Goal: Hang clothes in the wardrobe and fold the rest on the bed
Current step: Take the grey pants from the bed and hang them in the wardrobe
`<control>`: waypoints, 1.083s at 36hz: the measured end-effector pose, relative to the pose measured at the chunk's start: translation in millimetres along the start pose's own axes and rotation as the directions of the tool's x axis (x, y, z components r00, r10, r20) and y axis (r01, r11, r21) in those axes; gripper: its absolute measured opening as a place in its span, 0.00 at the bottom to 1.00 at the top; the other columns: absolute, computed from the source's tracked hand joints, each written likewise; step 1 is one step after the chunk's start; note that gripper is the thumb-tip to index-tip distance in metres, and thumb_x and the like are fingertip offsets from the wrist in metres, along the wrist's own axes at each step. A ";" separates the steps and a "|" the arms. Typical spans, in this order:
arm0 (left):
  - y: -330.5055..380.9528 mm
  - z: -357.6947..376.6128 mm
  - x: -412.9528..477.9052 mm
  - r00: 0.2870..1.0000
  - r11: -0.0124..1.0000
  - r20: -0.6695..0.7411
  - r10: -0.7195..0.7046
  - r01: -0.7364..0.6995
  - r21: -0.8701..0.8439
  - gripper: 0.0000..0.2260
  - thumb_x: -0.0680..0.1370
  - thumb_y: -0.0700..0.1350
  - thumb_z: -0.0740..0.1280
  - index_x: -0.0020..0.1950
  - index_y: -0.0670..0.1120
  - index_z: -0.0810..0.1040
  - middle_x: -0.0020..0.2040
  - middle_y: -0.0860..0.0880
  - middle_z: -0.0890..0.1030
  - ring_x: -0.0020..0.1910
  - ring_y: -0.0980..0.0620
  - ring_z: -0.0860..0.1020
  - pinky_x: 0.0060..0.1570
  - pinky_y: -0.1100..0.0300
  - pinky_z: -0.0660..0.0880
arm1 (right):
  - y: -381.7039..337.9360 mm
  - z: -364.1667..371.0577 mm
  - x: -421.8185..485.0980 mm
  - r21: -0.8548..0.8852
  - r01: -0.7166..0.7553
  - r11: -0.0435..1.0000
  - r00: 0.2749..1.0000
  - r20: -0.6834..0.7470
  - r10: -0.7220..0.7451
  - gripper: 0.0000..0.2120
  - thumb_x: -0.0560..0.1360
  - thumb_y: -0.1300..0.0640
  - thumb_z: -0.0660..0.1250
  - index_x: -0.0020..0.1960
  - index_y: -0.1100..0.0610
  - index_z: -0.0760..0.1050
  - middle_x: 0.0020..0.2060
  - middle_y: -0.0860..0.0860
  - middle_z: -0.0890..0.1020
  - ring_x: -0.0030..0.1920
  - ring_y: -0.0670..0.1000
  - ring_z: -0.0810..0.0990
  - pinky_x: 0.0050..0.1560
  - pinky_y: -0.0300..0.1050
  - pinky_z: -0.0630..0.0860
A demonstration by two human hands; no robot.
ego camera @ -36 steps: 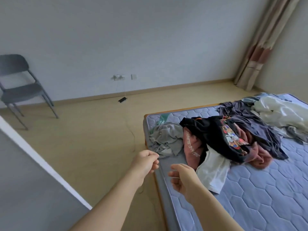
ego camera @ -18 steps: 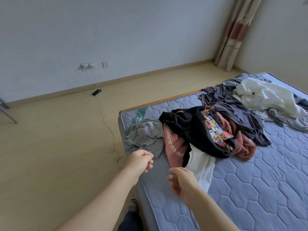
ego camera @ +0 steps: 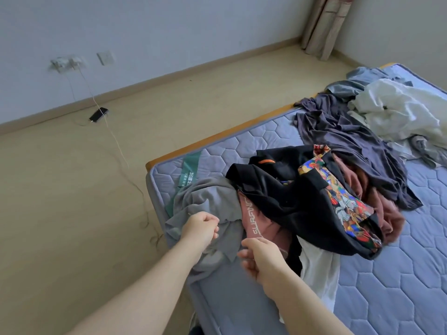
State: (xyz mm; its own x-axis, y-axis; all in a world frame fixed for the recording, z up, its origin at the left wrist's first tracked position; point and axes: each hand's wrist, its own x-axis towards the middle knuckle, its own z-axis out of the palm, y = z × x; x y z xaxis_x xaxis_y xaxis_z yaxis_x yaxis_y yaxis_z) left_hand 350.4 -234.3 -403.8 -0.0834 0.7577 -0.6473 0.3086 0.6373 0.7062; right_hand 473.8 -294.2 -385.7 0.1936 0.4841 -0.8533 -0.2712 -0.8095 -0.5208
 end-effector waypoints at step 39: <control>-14.3 23.9 58.5 0.985 0.910 0.170 -0.035 -0.038 0.412 0.11 0.75 0.32 0.57 0.54 0.34 0.74 0.31 0.47 0.65 0.33 0.49 0.68 0.33 0.61 0.65 | 29.0 -26.9 26.7 0.070 -0.058 0.996 0.996 -0.062 0.063 0.05 0.76 0.62 0.63 0.41 0.58 0.74 0.23 0.51 0.74 0.24 0.48 0.66 0.26 0.33 0.64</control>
State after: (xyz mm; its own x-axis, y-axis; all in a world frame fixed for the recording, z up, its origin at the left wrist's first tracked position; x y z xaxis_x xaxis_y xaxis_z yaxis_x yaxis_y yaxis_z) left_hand 363.7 -202.4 -458.7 0.0677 0.6997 -0.7112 0.6743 0.4933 0.5495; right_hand 496.5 -313.7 -423.0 0.2347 0.4107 -0.8810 -0.3478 -0.8109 -0.4707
